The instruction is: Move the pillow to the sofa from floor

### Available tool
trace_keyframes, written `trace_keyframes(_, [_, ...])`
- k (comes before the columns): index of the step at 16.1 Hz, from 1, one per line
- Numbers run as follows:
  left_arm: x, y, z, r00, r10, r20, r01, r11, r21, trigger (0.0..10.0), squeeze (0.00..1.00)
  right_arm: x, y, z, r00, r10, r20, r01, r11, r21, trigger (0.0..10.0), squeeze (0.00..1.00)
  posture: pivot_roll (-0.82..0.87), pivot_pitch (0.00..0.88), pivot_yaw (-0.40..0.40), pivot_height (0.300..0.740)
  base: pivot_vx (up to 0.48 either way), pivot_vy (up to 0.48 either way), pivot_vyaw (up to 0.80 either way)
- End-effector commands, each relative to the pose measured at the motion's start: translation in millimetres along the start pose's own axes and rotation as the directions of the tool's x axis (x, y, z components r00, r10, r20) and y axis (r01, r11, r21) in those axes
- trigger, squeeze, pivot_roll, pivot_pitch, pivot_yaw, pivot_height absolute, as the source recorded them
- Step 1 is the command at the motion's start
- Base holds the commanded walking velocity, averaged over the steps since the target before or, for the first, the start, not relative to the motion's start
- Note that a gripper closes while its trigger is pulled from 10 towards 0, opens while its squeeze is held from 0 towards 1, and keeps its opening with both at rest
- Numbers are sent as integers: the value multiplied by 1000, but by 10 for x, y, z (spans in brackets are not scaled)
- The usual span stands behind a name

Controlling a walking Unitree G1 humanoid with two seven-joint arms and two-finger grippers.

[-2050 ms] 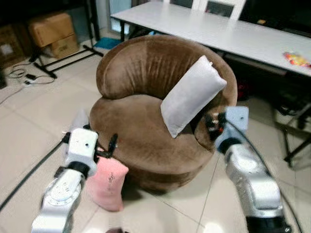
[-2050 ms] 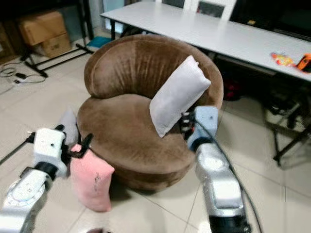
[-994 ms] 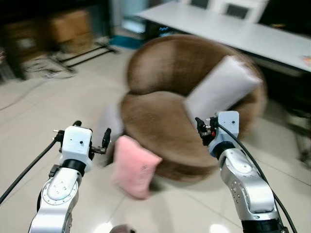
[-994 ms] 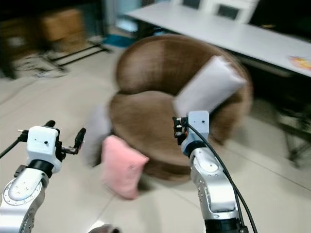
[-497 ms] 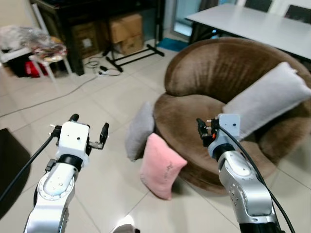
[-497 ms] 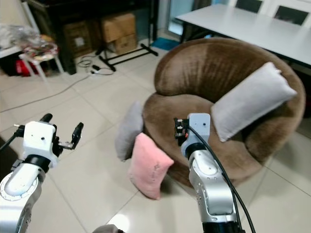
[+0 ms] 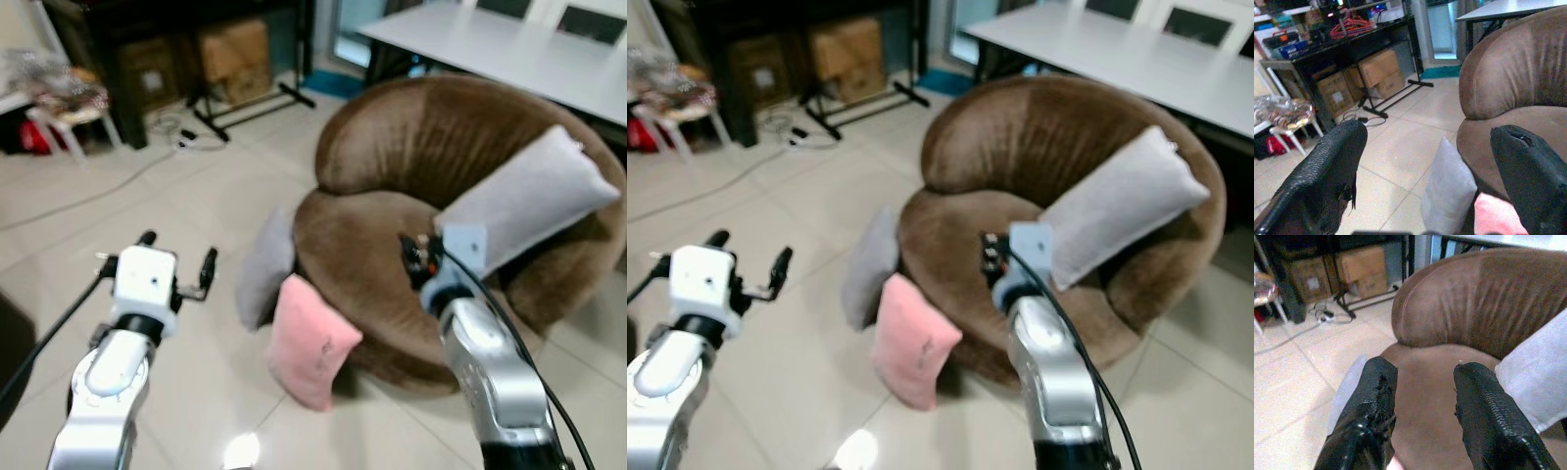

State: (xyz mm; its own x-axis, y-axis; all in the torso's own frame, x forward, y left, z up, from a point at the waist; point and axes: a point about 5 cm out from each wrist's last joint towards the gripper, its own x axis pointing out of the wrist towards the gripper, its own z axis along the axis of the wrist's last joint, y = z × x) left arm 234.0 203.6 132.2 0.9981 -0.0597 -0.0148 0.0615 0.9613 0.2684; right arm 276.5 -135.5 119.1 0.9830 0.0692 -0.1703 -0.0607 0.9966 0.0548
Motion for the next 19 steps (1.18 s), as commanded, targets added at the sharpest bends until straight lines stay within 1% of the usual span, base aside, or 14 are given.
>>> trace_keyframes(1, [4, -34, 7, 1000, -14, 5, 14, 1000, -16, 10000, 0, -9, -65, -32, 1000, -21, -14, 21, 1000, -6, 10000, 0, 26, 0, -28, 740, 341, 0, 0])
trace_keyframes(4, [8, -37, 5, 1000, -16, 5, 16, 1000, -20, 10000, 0, -15, -81, -37, 1000, -24, -16, 24, 1000, -5, 10000, 0, 25, 0, -29, 740, 344, 0, 0])
trace_keyframes(5, [10, -39, 6, 1000, -16, 5, 16, 1000, -20, 10000, 0, -13, -80, -37, 1000, -18, -17, 18, 1000, -14, 10000, 0, 26, 0, -30, 740, 341, 0, 0])
trace_keyframes(6, [6, -38, 8, 1000, -16, 6, 16, 1000, -22, 10000, 0, -16, -52, -33, 1000, 11, -18, -12, 999, -36, 10000, 0, 26, 0, -30, 740, 345, 0, 0])
trace_keyframes(8, [8, -41, 4, 1000, -15, 5, 15, 1000, -26, 10000, 0, -18, 6, -29, 998, 52, -19, -53, 996, -71, 10000, 0, 23, 0, -31, 740, 347, 0, 800])
trace_keyframes(12, [13, -54, -4, 1000, -21, 3, 21, 999, -29, 10000, 0, -30, 40, -42, 997, 80, -23, -81, 994, -66, 10000, 0, 19, 0, -29, 740, 345, 0, 800])
trace_keyframes(14, [16, -56, -4, 1000, -22, 3, 22, 999, -29, 10000, 0, -22, -33, -53, 999, 31, -29, -32, 999, -30, 10000, 0, 18, 0, -29, 740, 336, 0, 0])
trace_keyframes(17, [26, -44, -16, 1000, -20, 0, 20, 999, -25, 10000, 0, -27, -71, -63, 1000, 8, -30, -9, 999, -33, 10000, 0, 17, 0, -29, 740, 333, 0, 0])
trace_keyframes(18, [28, -34, -18, 1000, -20, 0, 20, 1000, -24, 10000, 0, -28, -100, -76, 999, -11, -37, 11, 1000, -13, 10000, 0, 16, 0, -31, 740, 330, 0, 0])
trace_keyframes(19, [28, -26, -16, 1000, -19, 2, 19, 1000, -22, 10000, 0, -28, -143, -55, 999, -37, -18, 37, 999, 7, 10000, 0, 16, 0, -31, 740, 311, 0, 0])
